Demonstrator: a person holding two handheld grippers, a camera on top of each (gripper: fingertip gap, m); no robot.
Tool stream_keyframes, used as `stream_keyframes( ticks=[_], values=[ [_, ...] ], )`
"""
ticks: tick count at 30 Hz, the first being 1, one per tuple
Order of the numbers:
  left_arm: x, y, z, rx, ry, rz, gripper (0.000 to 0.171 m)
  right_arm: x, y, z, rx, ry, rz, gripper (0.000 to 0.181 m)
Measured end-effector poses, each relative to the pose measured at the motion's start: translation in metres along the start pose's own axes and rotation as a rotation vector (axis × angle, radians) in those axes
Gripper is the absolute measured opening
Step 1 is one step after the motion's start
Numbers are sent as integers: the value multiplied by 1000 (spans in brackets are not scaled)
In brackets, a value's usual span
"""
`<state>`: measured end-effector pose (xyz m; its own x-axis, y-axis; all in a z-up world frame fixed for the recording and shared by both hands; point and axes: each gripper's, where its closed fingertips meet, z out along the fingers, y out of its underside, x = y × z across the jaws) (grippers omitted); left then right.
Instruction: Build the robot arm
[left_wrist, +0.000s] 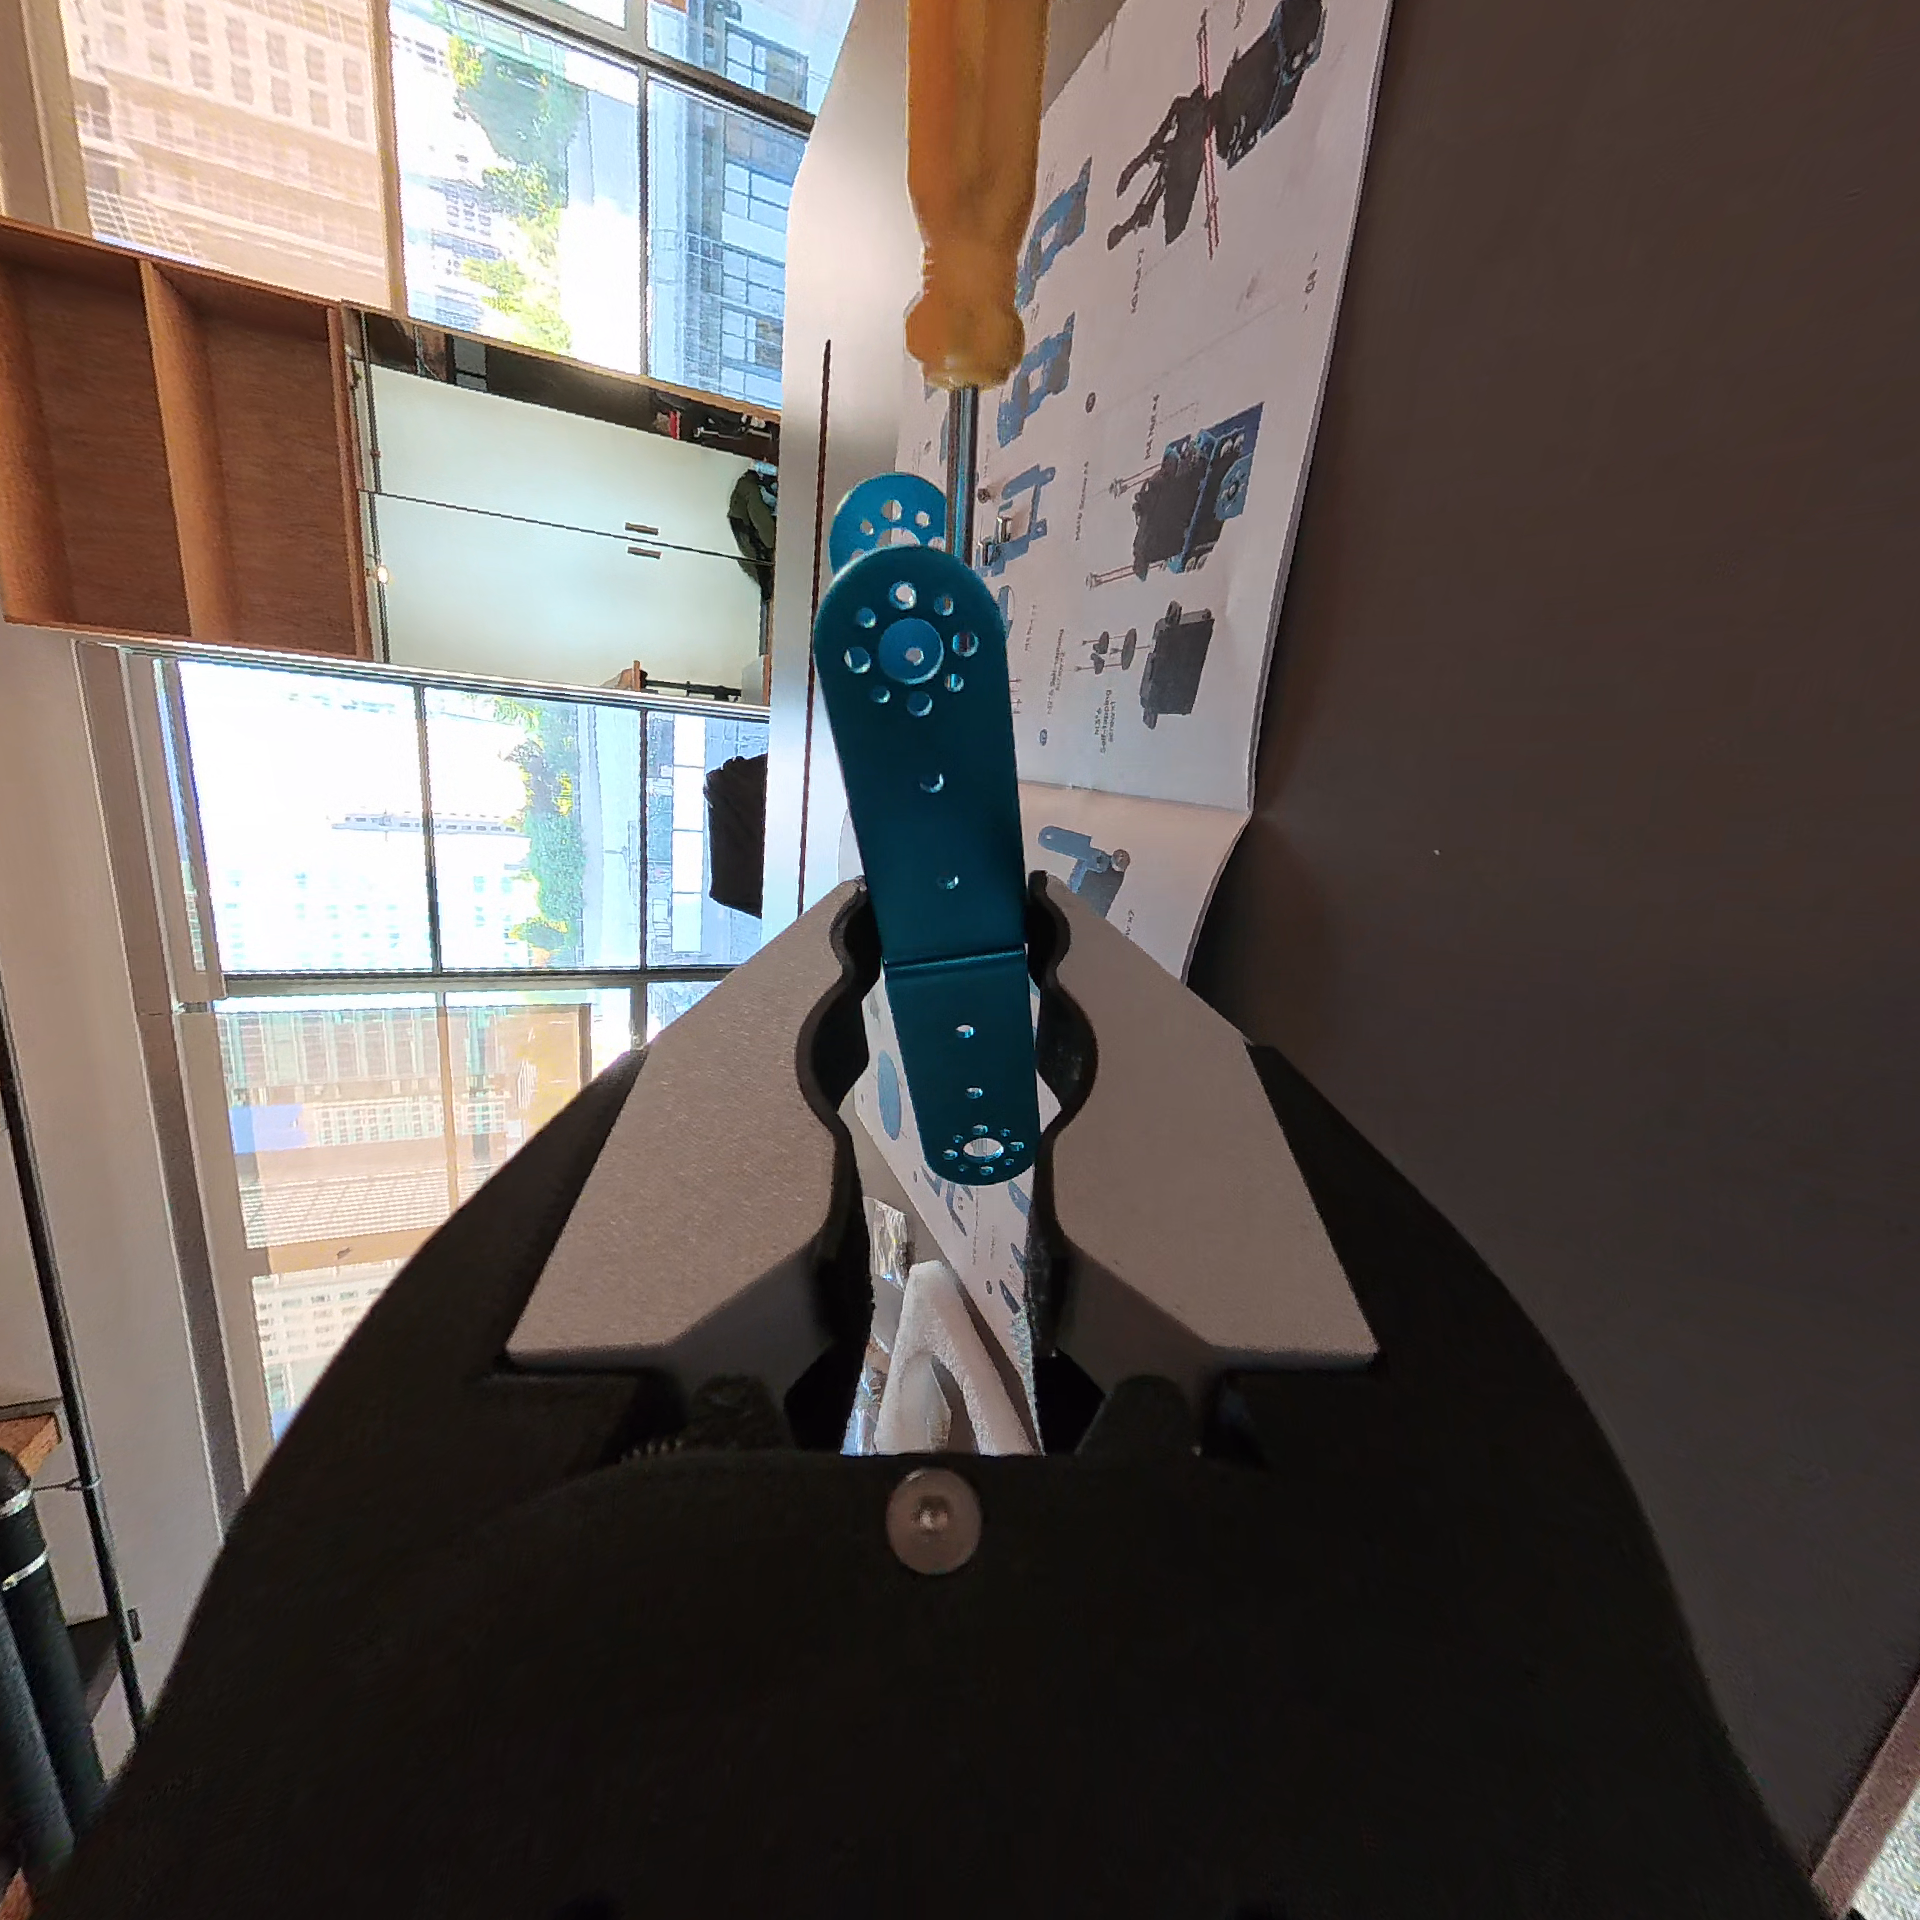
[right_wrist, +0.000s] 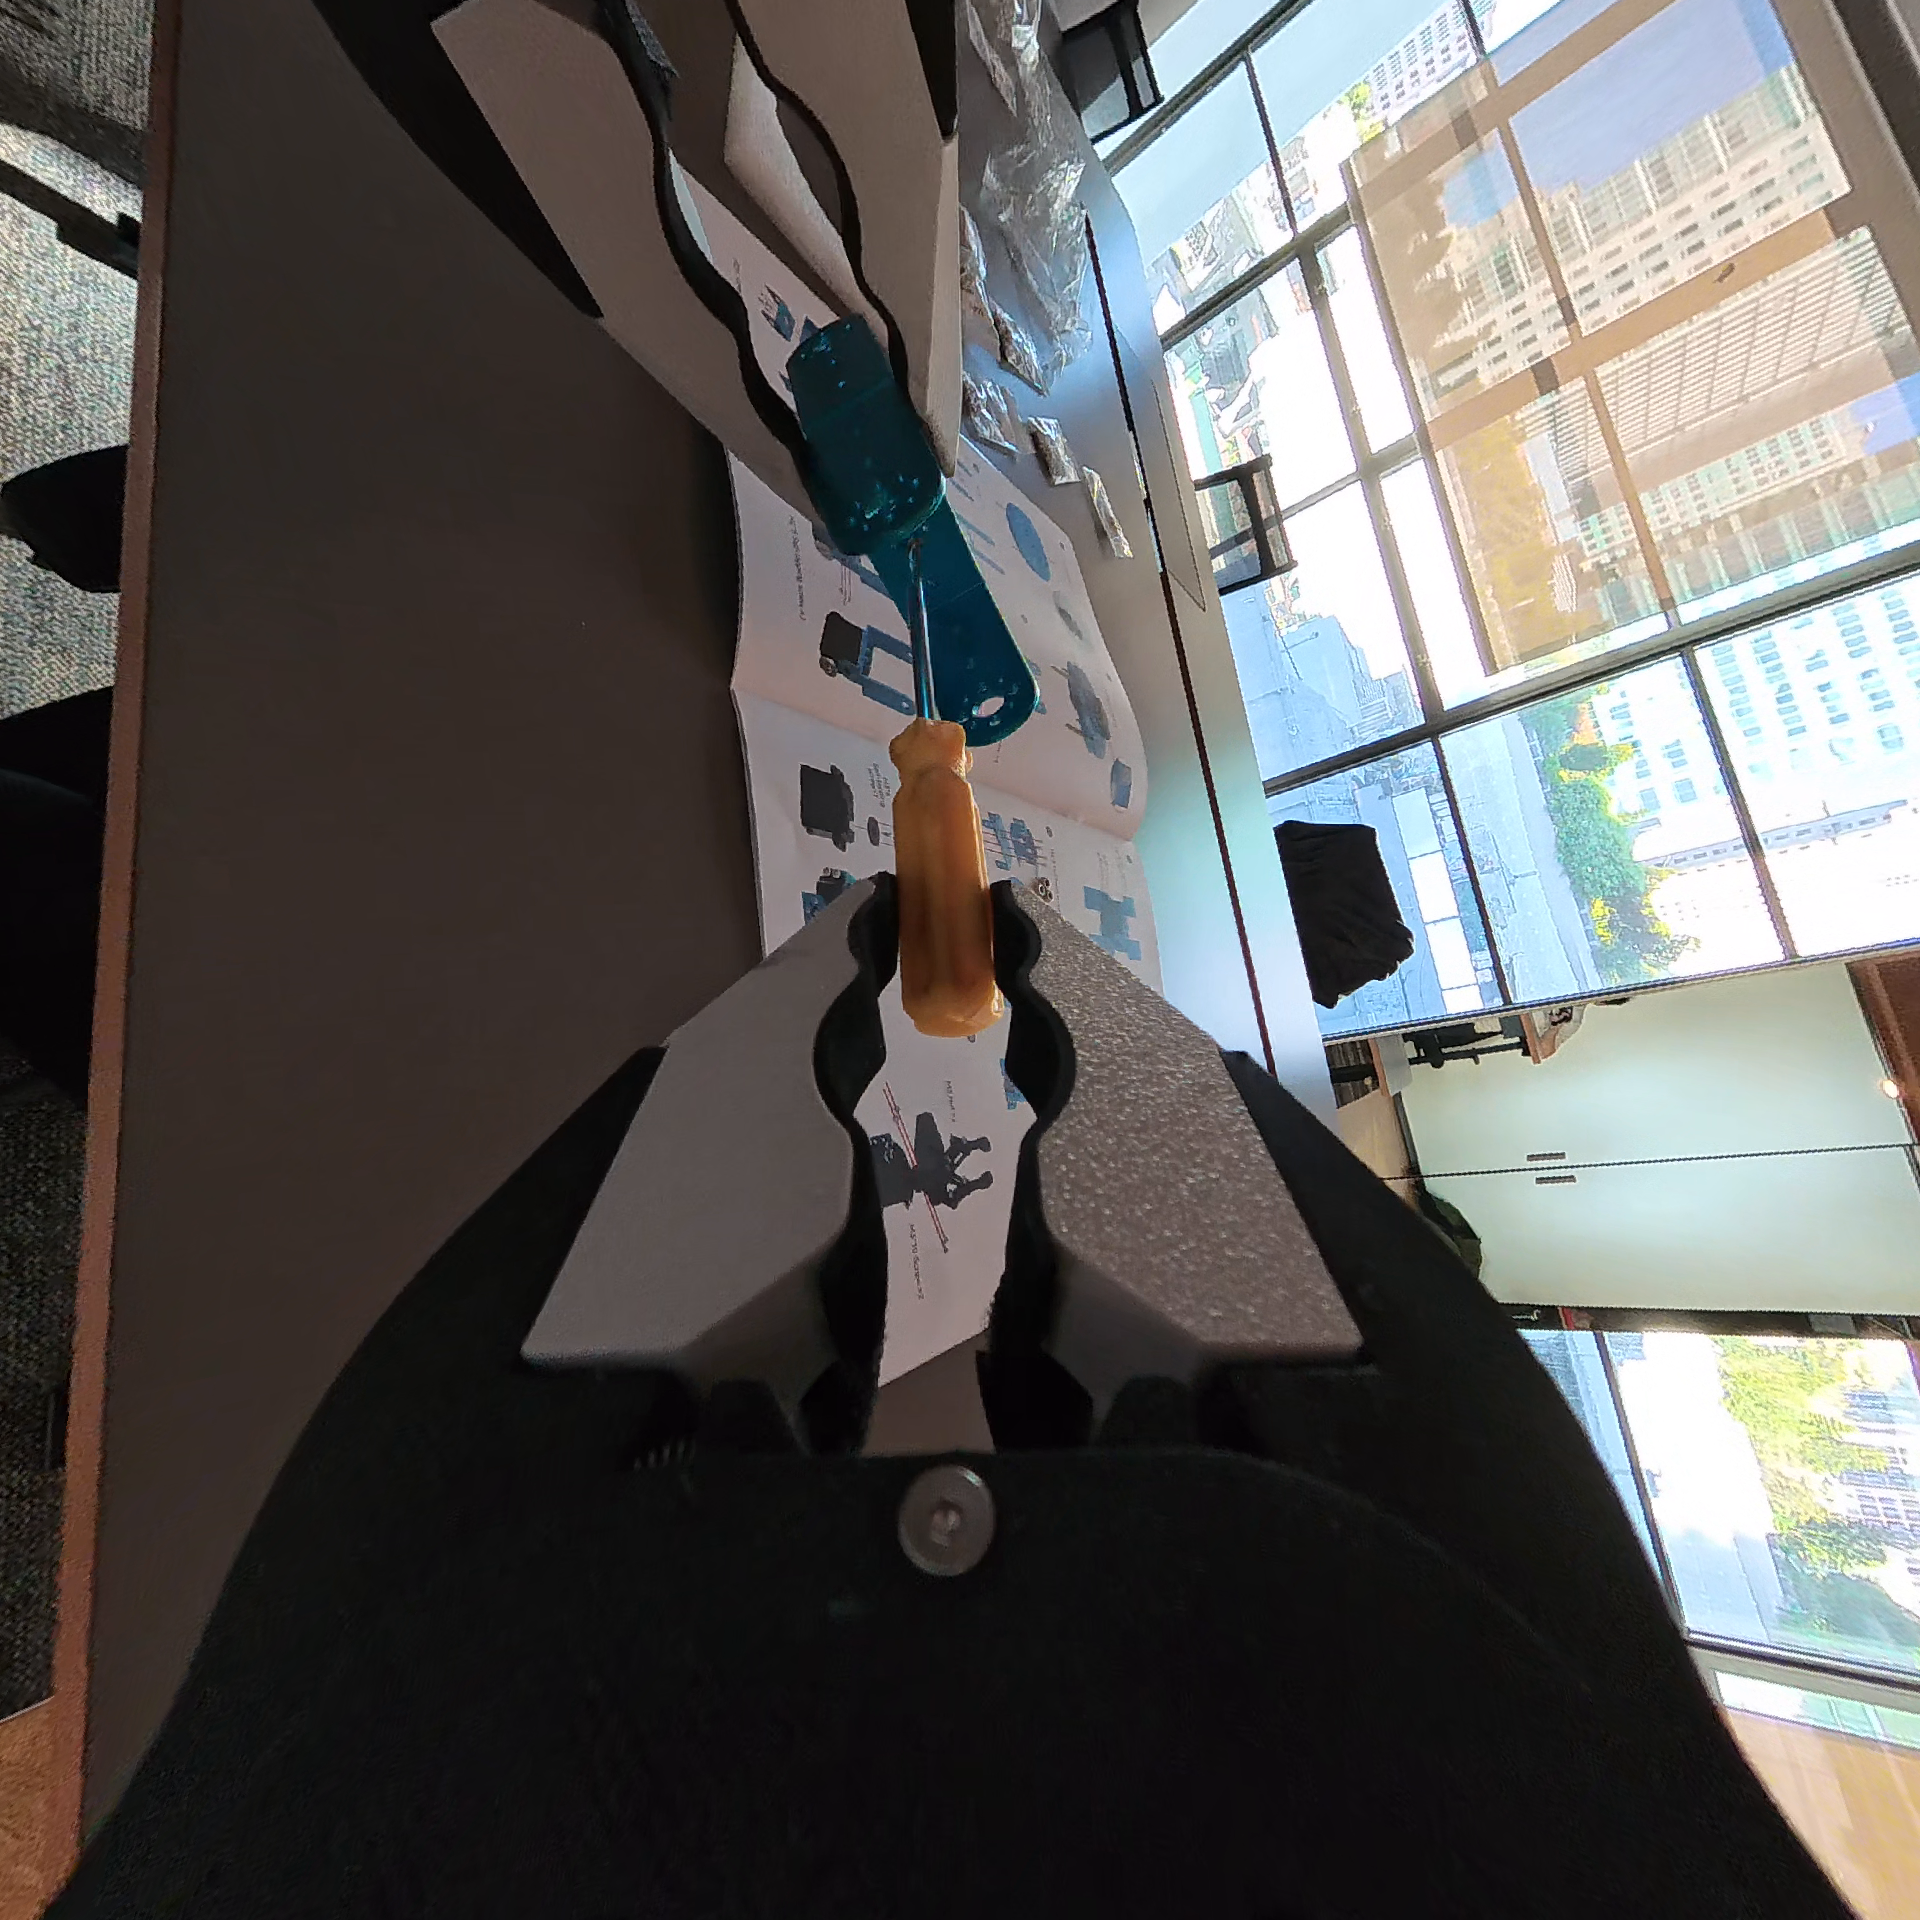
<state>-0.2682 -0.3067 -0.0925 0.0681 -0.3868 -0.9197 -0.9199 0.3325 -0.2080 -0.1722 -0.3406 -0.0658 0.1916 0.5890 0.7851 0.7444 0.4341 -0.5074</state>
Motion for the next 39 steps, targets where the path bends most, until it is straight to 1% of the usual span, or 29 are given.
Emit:
stream_keyframes(
  ticks=[6,9,12,19,22,25,28,30,32,36,39],
  values=[
    [6,1,3,2,15,37,26,-2,2,3,-10,-8,-15,17],
    [12,1,3,-3,32,64,26,-6,3,3,-10,-25,-55,17],
    [21,5,1,-36,46,105,26,-13,3,6,19,-43,-91,17],
    [45,26,-13,-158,25,106,26,-40,-1,25,69,-125,100,17],
    [51,34,-20,-197,-17,139,26,-53,1,34,53,-169,167,17],
    [55,36,-24,-205,-38,151,26,-58,1,38,59,-186,164,17],
    [60,35,-27,-194,-3,82,29,-63,3,41,52,-188,140,17],
    [56,34,-30,-161,13,19,42,-65,3,42,53,-181,134,17],
    [53,37,-35,-148,49,-90,53,-67,4,43,44,-171,132,17],
    [51,39,-51,-85,195,-354,79,-70,2,43,41,-149,143,17],
    [44,45,-66,-7,306,-485,74,-72,1,42,36,-125,123,17]
  ],
)
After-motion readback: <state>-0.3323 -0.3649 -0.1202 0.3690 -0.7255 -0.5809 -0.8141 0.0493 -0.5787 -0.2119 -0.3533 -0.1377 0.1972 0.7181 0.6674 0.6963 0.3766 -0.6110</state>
